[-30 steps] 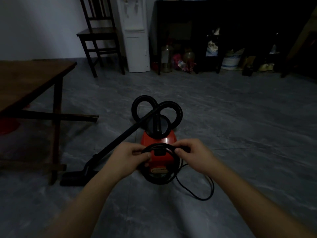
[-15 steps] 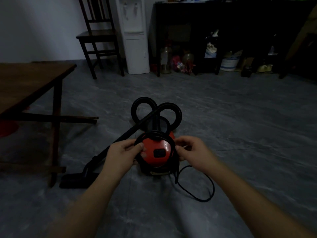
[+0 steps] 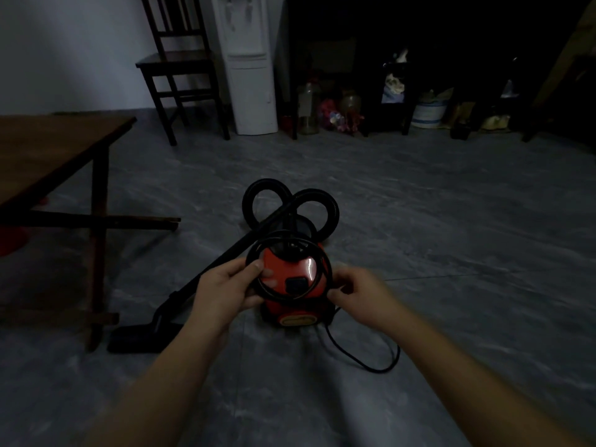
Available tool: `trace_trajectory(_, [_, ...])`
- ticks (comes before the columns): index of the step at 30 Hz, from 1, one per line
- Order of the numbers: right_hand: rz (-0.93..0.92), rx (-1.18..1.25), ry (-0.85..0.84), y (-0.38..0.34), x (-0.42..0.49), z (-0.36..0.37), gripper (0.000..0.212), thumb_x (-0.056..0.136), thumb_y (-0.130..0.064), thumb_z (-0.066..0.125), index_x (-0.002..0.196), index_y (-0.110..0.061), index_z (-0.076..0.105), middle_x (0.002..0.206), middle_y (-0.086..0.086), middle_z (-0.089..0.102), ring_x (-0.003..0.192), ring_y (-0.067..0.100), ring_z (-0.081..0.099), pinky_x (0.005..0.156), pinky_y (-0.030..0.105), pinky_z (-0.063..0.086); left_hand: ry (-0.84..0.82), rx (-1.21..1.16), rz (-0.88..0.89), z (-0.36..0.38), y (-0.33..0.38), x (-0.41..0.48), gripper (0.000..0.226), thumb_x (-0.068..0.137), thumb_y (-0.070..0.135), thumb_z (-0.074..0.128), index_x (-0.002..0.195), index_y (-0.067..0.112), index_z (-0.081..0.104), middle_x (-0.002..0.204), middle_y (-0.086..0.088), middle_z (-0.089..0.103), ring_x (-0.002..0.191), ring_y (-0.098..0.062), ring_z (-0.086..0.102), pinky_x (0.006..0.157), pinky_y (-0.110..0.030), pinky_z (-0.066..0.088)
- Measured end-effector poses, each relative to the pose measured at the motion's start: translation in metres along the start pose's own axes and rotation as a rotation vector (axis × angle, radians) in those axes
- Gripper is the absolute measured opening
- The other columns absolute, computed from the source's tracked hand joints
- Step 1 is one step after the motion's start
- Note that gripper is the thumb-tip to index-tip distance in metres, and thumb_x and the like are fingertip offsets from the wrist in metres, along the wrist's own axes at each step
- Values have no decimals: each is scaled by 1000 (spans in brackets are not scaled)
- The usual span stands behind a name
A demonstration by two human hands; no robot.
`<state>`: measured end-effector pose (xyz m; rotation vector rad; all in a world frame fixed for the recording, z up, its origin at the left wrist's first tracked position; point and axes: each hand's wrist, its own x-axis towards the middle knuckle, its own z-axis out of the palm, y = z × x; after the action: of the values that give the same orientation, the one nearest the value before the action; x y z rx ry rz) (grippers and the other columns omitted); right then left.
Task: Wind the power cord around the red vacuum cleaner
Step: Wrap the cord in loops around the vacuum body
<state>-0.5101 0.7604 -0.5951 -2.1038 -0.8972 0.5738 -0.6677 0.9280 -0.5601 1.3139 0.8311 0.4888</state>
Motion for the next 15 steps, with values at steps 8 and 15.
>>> trace_trajectory(8, [52, 82, 178, -4, 2, -4, 8, 85, -28, 75, 77, -31, 74, 76, -4, 75, 72, 13, 71, 71, 34, 59, 115, -55, -15, 1, -6, 0, 16, 95, 14, 62, 91, 4, 73, 91, -13, 78, 85, -24, 76, 67, -30, 62])
trace_trajectory(15, [141, 378, 93, -13, 1, 3, 6, 87, -16, 75, 91, -18, 72, 78, 7, 73, 67, 16, 70, 72, 35, 60, 167, -40, 0, 9, -8, -5, 17, 97, 14, 60, 94, 2, 72, 90, -13, 77, 85, -23, 76, 70, -31, 63])
